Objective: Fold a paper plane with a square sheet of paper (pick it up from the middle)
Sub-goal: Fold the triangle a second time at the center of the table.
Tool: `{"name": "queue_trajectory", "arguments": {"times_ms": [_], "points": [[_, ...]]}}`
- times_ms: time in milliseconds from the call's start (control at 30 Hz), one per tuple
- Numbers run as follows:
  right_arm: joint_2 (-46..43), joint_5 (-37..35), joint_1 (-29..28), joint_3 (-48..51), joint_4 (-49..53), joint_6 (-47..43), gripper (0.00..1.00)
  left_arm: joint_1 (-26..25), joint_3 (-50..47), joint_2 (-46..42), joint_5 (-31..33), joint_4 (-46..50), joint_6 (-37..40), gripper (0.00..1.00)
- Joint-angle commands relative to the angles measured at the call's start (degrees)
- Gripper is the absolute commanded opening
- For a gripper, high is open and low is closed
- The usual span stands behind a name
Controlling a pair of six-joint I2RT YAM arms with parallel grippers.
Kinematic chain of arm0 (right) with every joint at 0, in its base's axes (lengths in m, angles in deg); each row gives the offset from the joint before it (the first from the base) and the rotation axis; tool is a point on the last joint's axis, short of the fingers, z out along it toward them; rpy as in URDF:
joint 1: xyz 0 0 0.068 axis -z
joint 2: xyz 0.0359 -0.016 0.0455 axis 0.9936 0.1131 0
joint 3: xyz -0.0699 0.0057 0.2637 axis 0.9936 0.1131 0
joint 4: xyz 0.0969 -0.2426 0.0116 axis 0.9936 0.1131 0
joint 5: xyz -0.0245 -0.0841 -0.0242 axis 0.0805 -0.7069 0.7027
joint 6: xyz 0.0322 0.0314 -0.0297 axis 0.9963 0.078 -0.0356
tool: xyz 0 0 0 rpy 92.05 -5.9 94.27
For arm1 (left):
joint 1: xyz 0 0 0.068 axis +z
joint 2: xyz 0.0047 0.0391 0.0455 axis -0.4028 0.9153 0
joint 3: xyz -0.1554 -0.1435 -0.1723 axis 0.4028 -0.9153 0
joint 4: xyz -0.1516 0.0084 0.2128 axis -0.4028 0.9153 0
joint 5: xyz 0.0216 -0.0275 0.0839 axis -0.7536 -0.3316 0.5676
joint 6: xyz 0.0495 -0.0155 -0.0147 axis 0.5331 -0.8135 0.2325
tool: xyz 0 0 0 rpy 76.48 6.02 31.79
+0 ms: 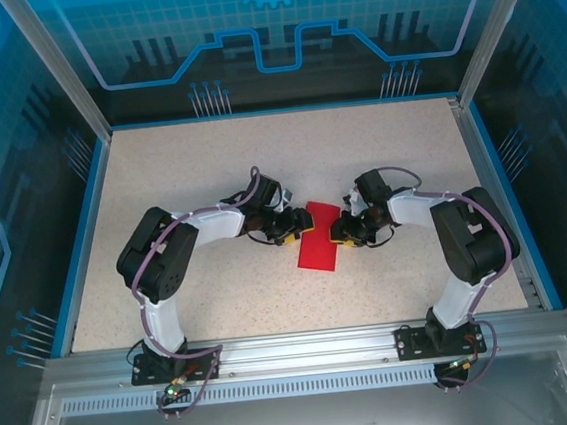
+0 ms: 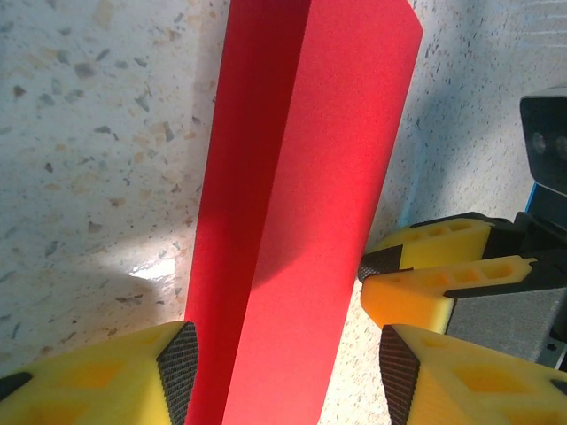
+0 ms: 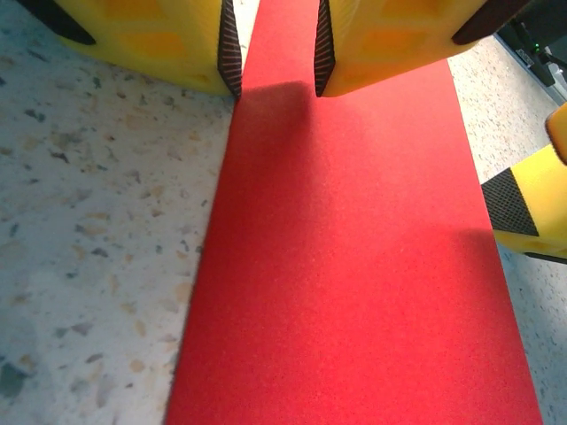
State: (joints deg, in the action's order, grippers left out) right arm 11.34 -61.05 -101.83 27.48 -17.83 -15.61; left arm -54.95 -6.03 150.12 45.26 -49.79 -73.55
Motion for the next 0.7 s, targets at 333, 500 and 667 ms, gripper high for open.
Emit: {"name": "queue_trajectory", "arguments": {"times_ms": [333,500,667], "points": [[-2.77,4.23,0.31,1.45,-2.86,2.30,0.31,-0.57,2.24,1.19,-1.13,1.30,-0.10,0.61],[-1.12,4.85,0.34,1.25,-3.96,2.37,0.31,-0.60,2.31,0.90,-0.69,1.81,0.15,0.61],[0.22,3.23,0.35,1.60,-3.49,2.04,0.30,-0.62,2.13,0.83,-0.57,2.06,0.25,0.63]]}}
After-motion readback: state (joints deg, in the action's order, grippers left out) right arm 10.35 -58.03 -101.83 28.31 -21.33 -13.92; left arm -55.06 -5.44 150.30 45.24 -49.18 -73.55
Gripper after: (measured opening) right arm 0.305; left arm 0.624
